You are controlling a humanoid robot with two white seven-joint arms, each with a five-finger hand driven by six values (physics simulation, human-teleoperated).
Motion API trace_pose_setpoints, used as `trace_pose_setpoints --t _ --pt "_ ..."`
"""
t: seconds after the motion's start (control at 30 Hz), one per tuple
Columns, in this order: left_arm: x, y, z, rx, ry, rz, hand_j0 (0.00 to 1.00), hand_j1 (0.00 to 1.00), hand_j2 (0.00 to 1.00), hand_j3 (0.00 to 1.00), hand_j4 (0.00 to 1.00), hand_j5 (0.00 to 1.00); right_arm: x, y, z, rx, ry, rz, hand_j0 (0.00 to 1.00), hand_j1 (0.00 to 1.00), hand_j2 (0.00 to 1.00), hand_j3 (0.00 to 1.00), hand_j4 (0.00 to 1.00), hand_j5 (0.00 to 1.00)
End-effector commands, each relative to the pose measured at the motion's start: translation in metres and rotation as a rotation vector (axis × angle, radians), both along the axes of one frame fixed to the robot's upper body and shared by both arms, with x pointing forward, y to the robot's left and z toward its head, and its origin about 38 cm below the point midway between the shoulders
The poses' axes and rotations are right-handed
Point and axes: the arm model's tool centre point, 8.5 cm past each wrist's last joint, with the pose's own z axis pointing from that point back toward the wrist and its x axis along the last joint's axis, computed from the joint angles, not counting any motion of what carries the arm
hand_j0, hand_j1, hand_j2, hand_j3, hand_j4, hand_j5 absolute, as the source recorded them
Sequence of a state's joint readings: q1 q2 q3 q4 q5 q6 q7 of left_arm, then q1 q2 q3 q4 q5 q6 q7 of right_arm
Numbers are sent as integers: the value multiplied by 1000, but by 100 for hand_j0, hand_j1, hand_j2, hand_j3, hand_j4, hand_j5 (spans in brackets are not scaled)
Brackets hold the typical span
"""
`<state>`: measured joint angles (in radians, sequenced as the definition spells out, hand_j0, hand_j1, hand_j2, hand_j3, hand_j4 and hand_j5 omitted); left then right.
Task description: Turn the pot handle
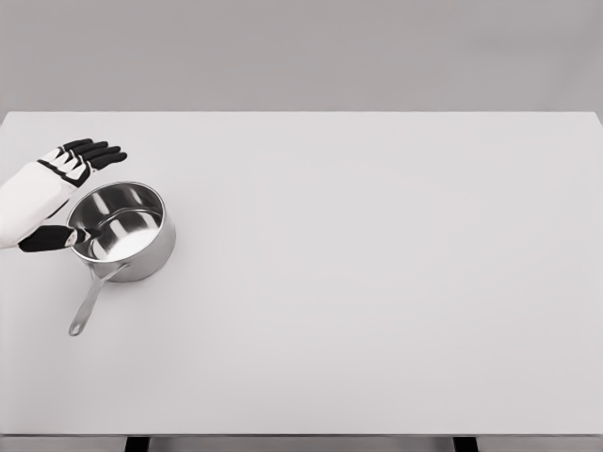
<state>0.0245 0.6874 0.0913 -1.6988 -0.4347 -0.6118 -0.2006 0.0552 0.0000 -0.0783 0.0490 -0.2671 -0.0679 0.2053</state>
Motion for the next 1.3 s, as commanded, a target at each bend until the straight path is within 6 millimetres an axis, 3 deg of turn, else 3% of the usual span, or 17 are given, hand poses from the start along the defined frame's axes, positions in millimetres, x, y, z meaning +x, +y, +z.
trace_pose_setpoints --t 0.0,0.07,0.17,0.3,0.5,0.93,1.27 --pt "0 0 1 -5 1 -1 100 100 100 100 100 100 0 0 0 0 -1 0 100 100 100 100 100 100" --pt "0 -1 1 -5 -1 -3 100 100 100 100 100 100 0 0 0 0 0 0 100 100 100 100 100 100" --pt "-7 -21 14 3 -41 -66 100 100 100 100 100 100 0 0 0 0 -1 0 100 100 100 100 100 100" --pt "-8 -27 13 24 1 -127 100 100 100 100 100 100 0 0 0 0 0 0 100 100 100 100 100 100" --pt "-13 -51 9 1 186 -324 100 100 100 100 100 100 0 0 0 0 0 0 100 100 100 100 100 100" --pt "-21 -49 -10 150 232 -341 100 100 100 100 100 100 0 0 0 0 0 0 100 100 100 100 100 100" --pt "-21 -46 -10 222 213 -335 100 100 100 100 100 100 0 0 0 0 0 0 100 100 100 100 100 100"
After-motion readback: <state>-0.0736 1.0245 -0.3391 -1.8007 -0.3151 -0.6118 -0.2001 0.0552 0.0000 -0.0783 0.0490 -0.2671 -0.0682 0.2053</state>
